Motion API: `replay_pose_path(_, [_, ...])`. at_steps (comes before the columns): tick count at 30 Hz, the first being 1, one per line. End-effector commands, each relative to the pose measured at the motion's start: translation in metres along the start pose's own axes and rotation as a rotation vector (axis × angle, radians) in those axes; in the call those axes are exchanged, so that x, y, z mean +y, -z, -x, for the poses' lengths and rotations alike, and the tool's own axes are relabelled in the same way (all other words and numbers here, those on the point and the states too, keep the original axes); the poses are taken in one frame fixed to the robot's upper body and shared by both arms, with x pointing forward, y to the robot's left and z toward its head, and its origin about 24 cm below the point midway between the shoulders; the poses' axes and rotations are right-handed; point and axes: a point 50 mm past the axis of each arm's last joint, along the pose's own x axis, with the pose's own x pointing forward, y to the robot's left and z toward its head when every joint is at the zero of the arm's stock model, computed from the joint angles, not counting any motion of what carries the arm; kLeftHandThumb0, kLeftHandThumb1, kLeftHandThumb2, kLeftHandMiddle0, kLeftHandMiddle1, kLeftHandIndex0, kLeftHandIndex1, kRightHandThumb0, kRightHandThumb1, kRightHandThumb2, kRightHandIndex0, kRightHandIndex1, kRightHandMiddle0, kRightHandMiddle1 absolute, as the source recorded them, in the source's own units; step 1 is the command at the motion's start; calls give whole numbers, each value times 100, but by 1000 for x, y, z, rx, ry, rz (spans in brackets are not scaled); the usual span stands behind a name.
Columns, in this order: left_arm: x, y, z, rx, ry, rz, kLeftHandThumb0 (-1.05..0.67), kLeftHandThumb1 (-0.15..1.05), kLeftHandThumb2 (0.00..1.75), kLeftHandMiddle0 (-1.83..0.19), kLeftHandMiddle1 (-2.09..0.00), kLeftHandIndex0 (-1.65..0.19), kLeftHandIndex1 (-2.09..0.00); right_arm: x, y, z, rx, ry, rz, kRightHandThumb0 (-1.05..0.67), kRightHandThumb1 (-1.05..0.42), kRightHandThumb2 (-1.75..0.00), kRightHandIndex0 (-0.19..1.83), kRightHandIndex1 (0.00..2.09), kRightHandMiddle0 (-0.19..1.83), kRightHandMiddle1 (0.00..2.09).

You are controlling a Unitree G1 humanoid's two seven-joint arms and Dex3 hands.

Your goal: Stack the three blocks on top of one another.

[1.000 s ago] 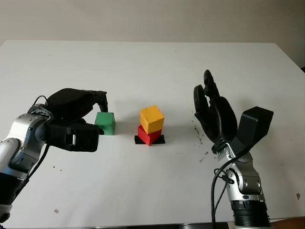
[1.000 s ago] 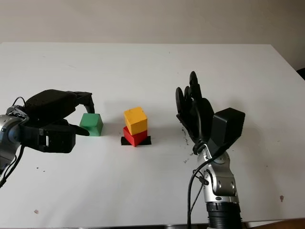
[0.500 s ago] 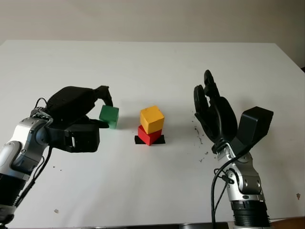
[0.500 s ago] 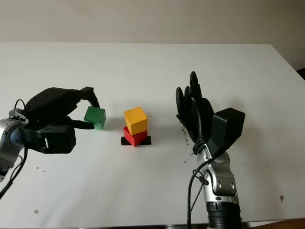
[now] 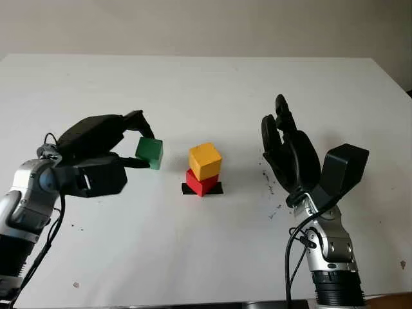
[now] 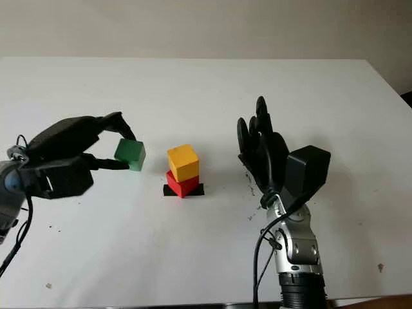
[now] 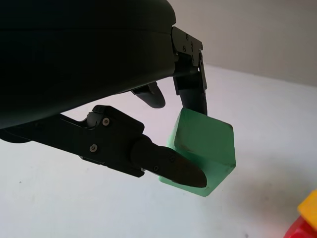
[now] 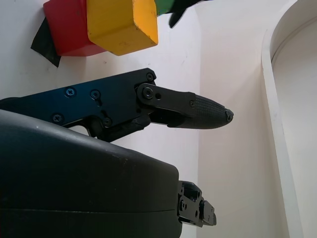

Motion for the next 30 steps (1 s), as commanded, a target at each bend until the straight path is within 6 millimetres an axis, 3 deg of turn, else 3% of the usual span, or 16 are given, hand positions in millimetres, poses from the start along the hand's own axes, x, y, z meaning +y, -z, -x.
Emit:
replay_pose_path(1, [19,-3,-1,-18,-49,51,-42,104,6,-14,-65,-23,-146,0,-4,0,-21,-4,2,-56,-105,-56,-19,0,-19,0])
replay_pose_path(6, [45,-9,-5,-38,-55,121,-43,102,5,-13,-70,-31,-139,0,-4,0,-17,-6,4,-56,-105,-55,-19,0,-19,0])
replay_pose_path(10, [66,-18,-11,-91,-58,136,-43,100,5,-20,-53,-38,-138,1,-4,-1,-10,-10,2,-58,-105,-55,-19,0,-19,0])
replay_pose_path(18, [96,-40,-23,-206,-25,146,-42,102,6,-34,-20,-33,-139,3,-3,-2,-5,-8,-12,-59,-105,-52,-19,0,-19,0])
replay_pose_path(25, [97,-63,-41,-283,62,178,-39,99,5,-33,-6,-46,-119,4,-2,-2,2,-9,-24,-61,-105,-51,-19,0,-19,0])
replay_pose_path(30, [87,-74,-53,-354,123,198,-40,99,5,-31,-5,-41,-131,5,-2,-1,9,0,-35,-62,-105,-50,-19,0,-19,0])
